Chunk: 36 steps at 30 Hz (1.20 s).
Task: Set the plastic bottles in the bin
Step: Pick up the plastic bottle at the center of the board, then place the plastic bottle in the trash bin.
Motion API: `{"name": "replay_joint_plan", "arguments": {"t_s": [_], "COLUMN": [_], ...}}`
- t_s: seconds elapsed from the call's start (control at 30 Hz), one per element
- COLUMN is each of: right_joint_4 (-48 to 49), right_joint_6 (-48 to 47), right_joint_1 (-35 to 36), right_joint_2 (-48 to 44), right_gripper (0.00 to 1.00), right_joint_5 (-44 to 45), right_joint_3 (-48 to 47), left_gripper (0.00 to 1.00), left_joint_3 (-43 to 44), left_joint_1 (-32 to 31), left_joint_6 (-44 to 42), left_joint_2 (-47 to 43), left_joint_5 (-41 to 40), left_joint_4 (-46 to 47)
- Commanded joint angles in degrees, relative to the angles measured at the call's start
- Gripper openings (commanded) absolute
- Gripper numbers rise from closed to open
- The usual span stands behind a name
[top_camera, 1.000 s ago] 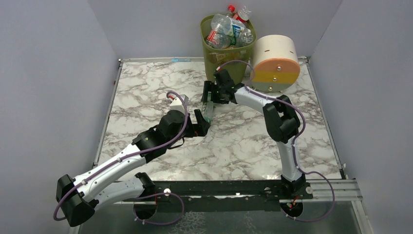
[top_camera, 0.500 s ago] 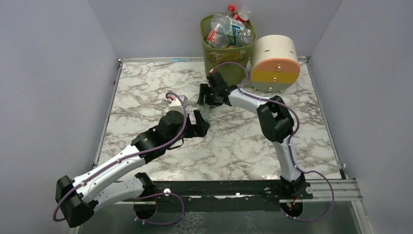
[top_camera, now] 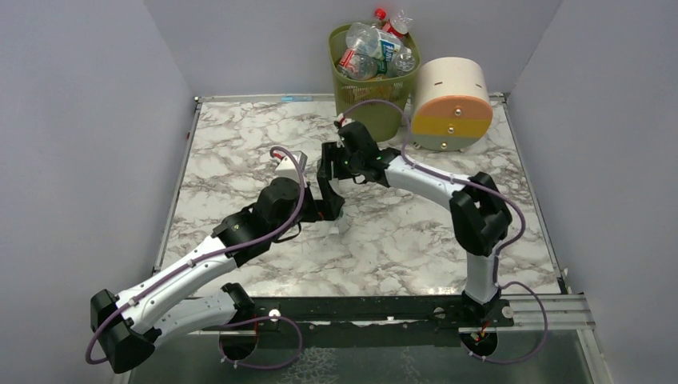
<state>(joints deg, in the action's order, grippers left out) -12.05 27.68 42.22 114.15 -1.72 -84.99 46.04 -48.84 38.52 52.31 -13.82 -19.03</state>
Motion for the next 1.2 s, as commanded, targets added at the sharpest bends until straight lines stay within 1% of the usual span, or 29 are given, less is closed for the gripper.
{"name": "replay_joint_plan", "arguments": {"t_s": [0.0,0.13,0.23,0.37,0.53,0.73,0.93,1.17], "right_joint_4": [2.4,2.1,3.7,9.9,18.8,29.3,44.4,55.4], "right_joint_6": [-3.7,-7.0,-9.6,-14.0,-18.6,-23.9,-27.9,-30.6], "right_joint_1": [-0.5,-0.5,-0.6,-1.0,-2.4,-4.3,-6.5,-8.6], "right_joint_2": [-9.0,-13.0,-14.5,-14.8,-12.8,-9.8,-8.0,-3.4], "right_gripper": [0.59,0.60,0.60,0.62,0.63,0.63,0.64,0.63], "right_joint_5": [1.5,4.7,7.5,11.5,16.3,21.9,28.7,32.9], "right_joint_3": [-2.6,-7.4,-11.7,-16.8,-22.0,-24.3,-21.9,-24.0], "left_gripper": [0.99,0.99,0.99,0.99,0.99,0.99,0.99,0.99], "left_joint_3": [4.7,6.8,7.6,7.5,6.1,4.7,4.8,5.0], "left_joint_1": [-0.2,-0.2,-0.1,-0.2,-0.1,-0.1,-0.1,-0.1], "left_joint_6": [-1.2,-1.9,-2.1,-1.8,-0.7,0.0,-0.2,-0.2], "left_joint_2": [-0.8,-2.0,-2.8,-2.9,-3.3,-3.7,-4.0,-4.7], "left_joint_5": [-2.4,-2.6,-3.2,-3.4,-2.8,-2.7,-2.9,-3.6], "left_joint_4": [-0.6,-1.5,-2.2,-2.7,-2.9,-2.9,-3.1,-4.2]}}
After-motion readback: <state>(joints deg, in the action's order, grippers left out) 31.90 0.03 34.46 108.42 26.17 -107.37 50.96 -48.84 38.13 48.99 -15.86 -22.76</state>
